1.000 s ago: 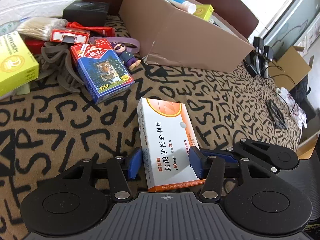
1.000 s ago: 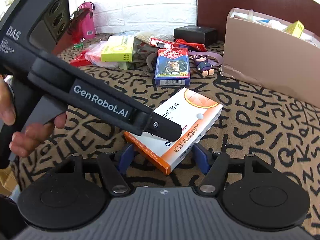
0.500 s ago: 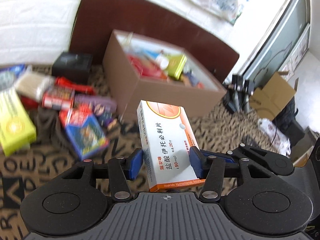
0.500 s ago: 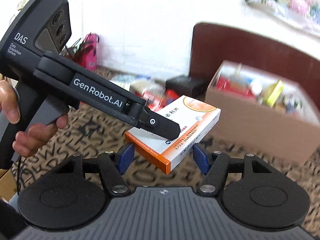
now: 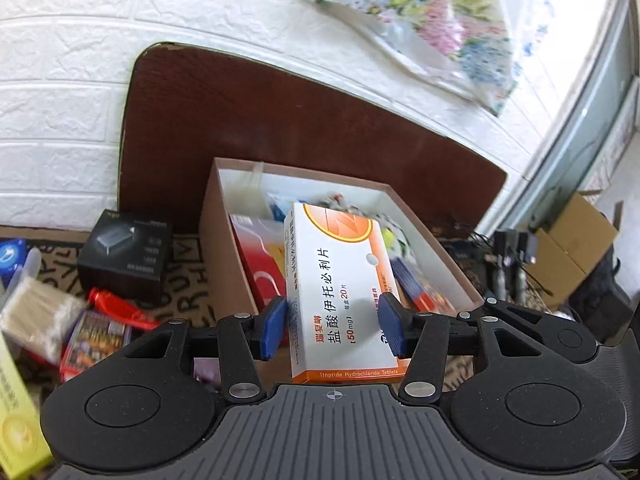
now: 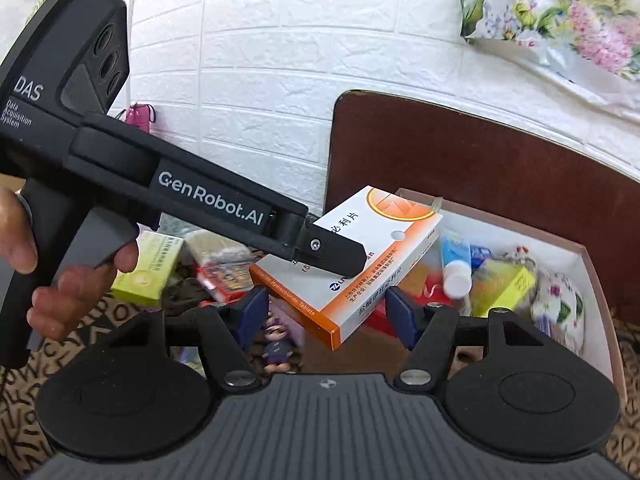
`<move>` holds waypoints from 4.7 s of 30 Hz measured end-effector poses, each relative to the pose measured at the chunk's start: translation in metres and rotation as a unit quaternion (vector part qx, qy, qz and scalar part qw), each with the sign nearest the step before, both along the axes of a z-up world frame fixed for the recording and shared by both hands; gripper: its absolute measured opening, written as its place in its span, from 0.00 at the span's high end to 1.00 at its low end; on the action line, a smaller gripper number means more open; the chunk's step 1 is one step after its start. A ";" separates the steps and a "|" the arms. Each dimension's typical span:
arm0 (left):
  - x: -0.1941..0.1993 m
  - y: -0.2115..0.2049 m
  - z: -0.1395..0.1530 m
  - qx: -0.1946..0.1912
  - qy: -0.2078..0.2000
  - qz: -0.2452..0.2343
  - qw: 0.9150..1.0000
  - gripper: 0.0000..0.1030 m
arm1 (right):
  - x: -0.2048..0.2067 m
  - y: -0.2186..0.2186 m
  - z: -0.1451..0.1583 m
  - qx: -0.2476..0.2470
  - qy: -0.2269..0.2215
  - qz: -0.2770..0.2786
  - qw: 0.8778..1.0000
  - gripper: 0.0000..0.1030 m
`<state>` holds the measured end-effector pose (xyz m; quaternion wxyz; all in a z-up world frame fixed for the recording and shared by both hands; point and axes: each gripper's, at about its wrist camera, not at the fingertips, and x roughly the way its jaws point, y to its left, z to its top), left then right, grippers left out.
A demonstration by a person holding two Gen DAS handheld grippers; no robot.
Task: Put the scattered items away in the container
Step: 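Lift and carry the medicine box over the cardboard box, then open the left tool to drop the medicine box inside, then move the left tool to the blue tiger-print card box, then close the left tool on the blue card box and lift it, then carry the blue card box over the cardboard box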
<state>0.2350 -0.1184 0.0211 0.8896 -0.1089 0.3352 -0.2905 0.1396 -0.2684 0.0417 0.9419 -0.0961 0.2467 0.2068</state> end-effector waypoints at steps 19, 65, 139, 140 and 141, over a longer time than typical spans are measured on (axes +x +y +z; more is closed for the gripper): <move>0.052 0.015 -0.034 0.029 -0.028 0.032 0.999 0.03 | 0.069 -0.008 -0.043 -0.044 -0.008 -0.062 0.997 0.22; -0.072 0.123 -0.149 -0.045 0.110 0.081 0.990 0.14 | -0.052 0.122 -0.129 -0.046 0.041 -0.049 0.997 0.11; -0.149 0.059 -0.124 0.049 0.112 -0.022 0.992 0.56 | -0.142 0.084 -0.123 0.020 0.110 -0.085 0.990 0.36; -0.150 0.056 -0.119 0.049 0.104 -0.024 0.993 0.56 | -0.143 0.082 -0.119 0.019 0.104 -0.088 0.991 0.36; -0.151 0.053 -0.113 0.050 0.095 -0.026 0.994 0.56 | -0.144 0.080 -0.114 0.017 0.097 -0.090 0.991 0.36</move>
